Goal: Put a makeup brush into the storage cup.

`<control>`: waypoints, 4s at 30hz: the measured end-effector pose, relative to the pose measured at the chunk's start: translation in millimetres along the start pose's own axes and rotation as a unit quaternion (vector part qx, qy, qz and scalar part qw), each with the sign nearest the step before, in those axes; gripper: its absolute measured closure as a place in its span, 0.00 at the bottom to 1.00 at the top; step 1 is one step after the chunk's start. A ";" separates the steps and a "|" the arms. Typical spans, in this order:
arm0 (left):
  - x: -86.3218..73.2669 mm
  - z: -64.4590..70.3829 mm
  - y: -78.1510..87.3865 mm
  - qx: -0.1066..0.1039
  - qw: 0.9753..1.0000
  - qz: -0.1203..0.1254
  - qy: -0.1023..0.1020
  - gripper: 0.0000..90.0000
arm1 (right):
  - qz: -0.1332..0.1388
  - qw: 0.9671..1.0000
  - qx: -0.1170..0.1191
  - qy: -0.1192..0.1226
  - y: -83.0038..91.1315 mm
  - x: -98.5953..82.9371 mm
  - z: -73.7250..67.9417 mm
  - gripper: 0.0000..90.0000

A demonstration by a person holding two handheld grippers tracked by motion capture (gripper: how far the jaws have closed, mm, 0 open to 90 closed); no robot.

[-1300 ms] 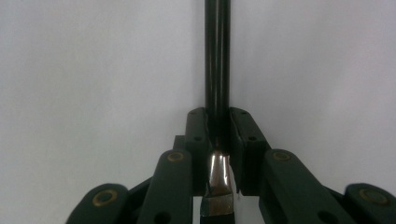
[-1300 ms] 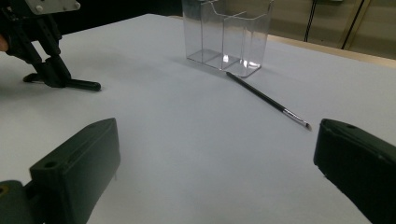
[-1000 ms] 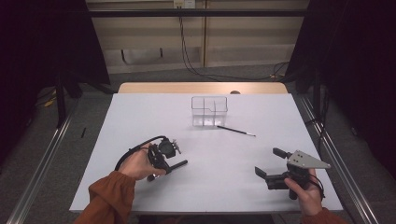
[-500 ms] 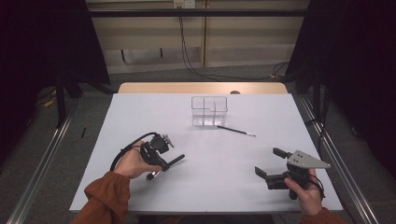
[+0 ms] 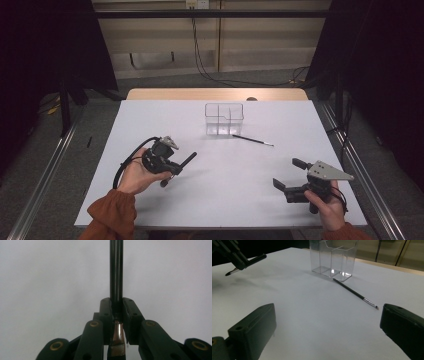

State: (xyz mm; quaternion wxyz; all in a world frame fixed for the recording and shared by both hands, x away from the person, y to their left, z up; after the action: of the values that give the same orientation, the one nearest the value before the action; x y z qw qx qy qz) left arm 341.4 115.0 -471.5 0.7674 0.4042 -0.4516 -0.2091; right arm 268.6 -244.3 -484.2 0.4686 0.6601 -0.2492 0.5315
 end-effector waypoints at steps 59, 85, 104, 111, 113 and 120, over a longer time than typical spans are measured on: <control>62.3 72.6 -15.5 -0.115 0.975 0.155 -0.112 0.88 | 0.006 0.994 0.100 0.041 -19.8 34.7 -39.0 0.00; 70.6 82.2 -18.4 -0.098 0.982 -0.027 -0.156 0.88 | -0.109 0.966 0.184 0.145 -47.6 55.4 -57.9 0.03; 73.0 79.8 -33.9 -0.089 0.976 -0.104 -0.169 0.88 | -0.230 0.907 0.262 0.237 -61.7 58.0 -74.6 0.06; 69.5 81.7 -38.1 -0.092 0.973 -0.120 -0.174 0.88 | -0.261 0.885 0.272 0.274 -69.2 57.3 -81.5 0.05; 68.5 82.1 -39.7 -0.092 0.973 -0.124 -0.174 0.88 | -0.269 0.877 0.269 0.291 -72.0 55.3 -84.1 0.06; 66.2 81.9 -42.3 -0.092 0.969 -0.141 -0.179 0.88 | -0.288 0.860 0.293 0.301 -77.0 52.4 -89.5 0.18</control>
State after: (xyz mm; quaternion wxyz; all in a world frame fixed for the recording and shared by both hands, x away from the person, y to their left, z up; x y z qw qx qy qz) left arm 306.1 9.5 -449.3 0.6708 0.3475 -0.4988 -0.4248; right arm 306.7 -122.8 -462.9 0.4378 0.6173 0.2728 0.5941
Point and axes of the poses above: each handheld gripper's, and its own axes: y roughly backward along the jaws, x roughly out of its top, z roughly to its right, the point moved 7 cm from there along -y, roughly forward along the jaws, and after that the axes turned 9 degrees about -x, right-handed, at the moved point
